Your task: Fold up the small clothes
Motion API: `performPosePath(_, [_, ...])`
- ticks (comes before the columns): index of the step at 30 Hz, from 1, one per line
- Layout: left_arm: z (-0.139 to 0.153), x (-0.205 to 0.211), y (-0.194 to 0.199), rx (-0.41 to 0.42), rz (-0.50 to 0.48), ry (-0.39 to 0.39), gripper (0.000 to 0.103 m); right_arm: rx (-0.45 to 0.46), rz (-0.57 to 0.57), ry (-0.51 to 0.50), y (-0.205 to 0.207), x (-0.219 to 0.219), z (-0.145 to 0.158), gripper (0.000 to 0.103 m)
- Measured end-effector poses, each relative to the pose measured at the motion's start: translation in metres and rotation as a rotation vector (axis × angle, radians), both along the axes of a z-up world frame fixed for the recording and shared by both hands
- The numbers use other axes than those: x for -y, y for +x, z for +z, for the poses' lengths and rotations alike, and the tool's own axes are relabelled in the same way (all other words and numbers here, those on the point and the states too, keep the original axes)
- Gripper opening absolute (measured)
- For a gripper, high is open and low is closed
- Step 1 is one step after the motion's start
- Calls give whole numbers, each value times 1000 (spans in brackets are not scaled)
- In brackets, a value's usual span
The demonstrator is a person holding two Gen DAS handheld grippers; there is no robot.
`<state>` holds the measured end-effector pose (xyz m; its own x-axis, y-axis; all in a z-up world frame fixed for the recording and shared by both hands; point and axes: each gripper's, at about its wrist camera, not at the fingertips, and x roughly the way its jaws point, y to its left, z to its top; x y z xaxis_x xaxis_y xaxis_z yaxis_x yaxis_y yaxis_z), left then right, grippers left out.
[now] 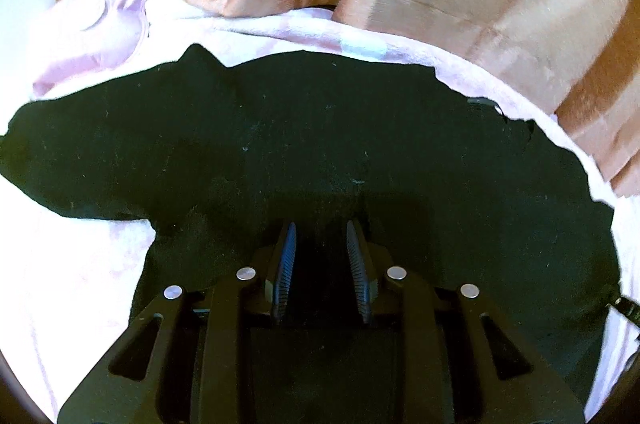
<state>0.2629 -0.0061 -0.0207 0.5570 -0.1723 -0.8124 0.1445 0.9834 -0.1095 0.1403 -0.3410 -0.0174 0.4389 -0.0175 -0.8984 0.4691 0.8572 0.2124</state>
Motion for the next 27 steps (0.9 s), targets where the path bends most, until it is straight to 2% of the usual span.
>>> performPosePath(2, [5,-9,0,-30,20,-57,26,13,-33,-66,0,-10,16,13])
performPosePath(3, [10,-19,2,-41,39,-100,26,19,-57,-98,-4,-12,23,24])
performPosePath(5, [27,-50,7,-7,108,-138,26,64,-108,-168,-16,-25,42,29])
performPosePath(6, [35,-68,10,17,153,-141,27,106,-109,-168,-21,-32,48,36])
performPosePath(7, [41,-89,14,29,204,-151,36,150,-99,-147,-23,-44,53,40])
performPosePath(8, [44,-117,20,30,273,-174,48,170,-75,-124,-22,-52,55,41])
performPosePath(9, [44,-149,25,22,353,-193,52,184,-14,-94,-15,-67,55,41])
performPosePath(11, [37,-203,32,-2,497,-205,53,197,78,-95,-10,-88,58,42])
performPosePath(14, [19,-273,33,-39,694,-211,53,206,160,-163,-8,-114,59,46])
performPosePath(16, [5,-307,33,-53,789,-186,53,188,211,-190,-1,-130,54,50])
performPosePath(19, [0,-317,39,-42,779,-162,43,167,242,-144,1,-140,45,50])
performPosePath(20, [1,-312,45,-46,757,-139,24,163,242,-130,1,-141,43,50])
performPosePath(21, [2,-306,49,-38,722,-154,8,159,243,-121,1,-141,42,50])
performPosePath(22, [4,-301,52,-38,700,-168,4,156,244,-119,-1,-141,41,50])
performPosePath(24, [19,-276,54,10,662,-168,3,156,239,-131,-1,-141,40,50])
performPosePath(27, [65,-200,48,153,501,-114,3,164,224,-129,0,-138,41,50])
